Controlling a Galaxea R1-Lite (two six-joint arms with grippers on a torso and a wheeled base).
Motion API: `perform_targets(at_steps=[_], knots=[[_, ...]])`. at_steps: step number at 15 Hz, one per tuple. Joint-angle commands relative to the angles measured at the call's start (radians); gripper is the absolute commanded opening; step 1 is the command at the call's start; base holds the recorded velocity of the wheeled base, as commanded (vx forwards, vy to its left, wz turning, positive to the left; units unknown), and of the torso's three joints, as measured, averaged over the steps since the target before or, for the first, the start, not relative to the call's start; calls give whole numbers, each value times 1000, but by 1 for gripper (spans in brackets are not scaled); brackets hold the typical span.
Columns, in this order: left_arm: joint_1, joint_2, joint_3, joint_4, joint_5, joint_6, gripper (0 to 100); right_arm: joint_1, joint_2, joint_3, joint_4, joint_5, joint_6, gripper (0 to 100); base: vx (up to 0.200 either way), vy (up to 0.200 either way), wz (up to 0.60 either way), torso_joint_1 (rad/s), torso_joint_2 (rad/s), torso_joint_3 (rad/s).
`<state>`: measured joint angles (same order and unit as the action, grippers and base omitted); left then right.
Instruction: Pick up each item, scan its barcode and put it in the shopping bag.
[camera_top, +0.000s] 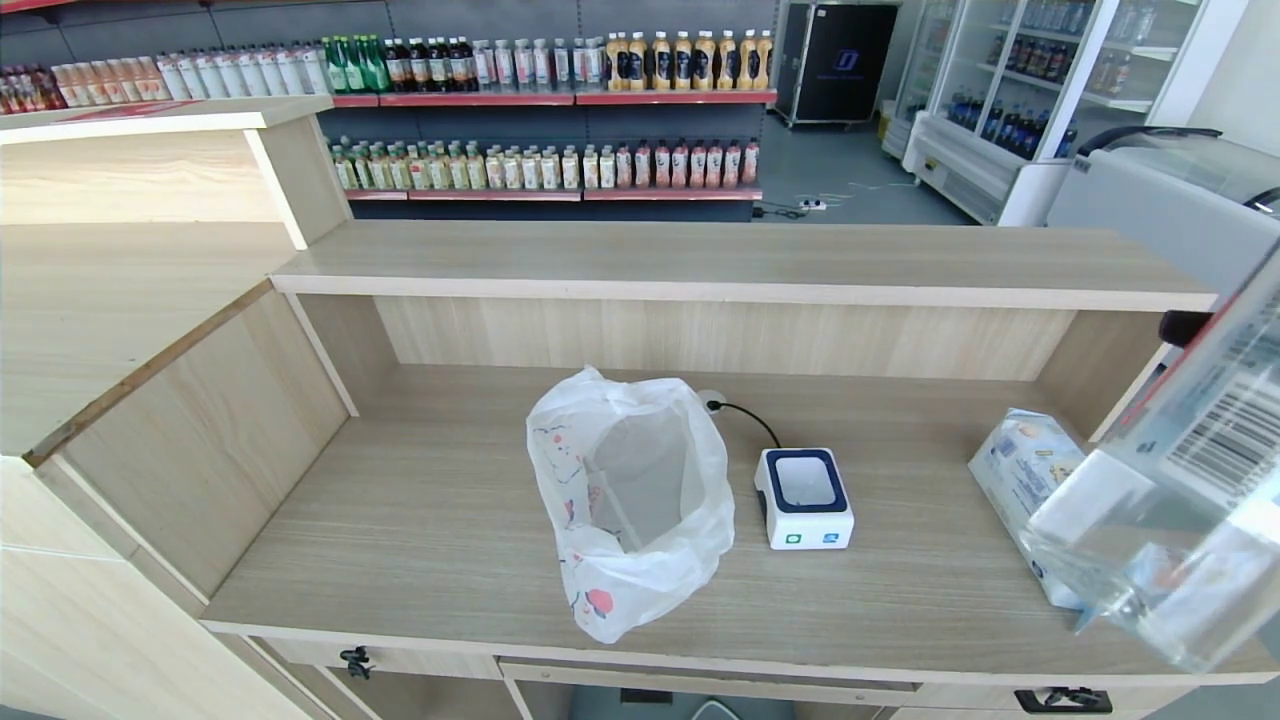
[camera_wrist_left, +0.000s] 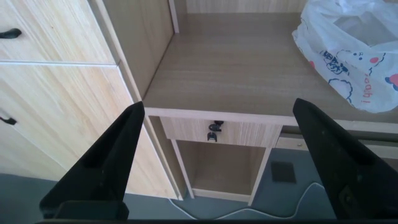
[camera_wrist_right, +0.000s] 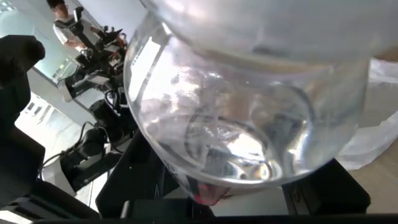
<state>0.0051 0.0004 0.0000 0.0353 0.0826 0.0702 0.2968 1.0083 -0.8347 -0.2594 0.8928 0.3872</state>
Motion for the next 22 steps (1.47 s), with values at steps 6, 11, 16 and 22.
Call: perform_targets(at_steps=[6,11,16,22], knots=[[1,0,0,0,0,0,100,15,35,-35,-1,126,35,0,0,0,0,0,0,0],[-1,0,0,0,0,0,100,16,38,-83,-8,253,119,0,0,0,0,0,0,0],[-1,0,0,0,0,0,100,16,53,-106,-27,365,119,0,0,0,0,0,0,0],[1,0,0,0,0,0,100,16,110,-115,-113,446,99,0,0,0,0,0,0,0]])
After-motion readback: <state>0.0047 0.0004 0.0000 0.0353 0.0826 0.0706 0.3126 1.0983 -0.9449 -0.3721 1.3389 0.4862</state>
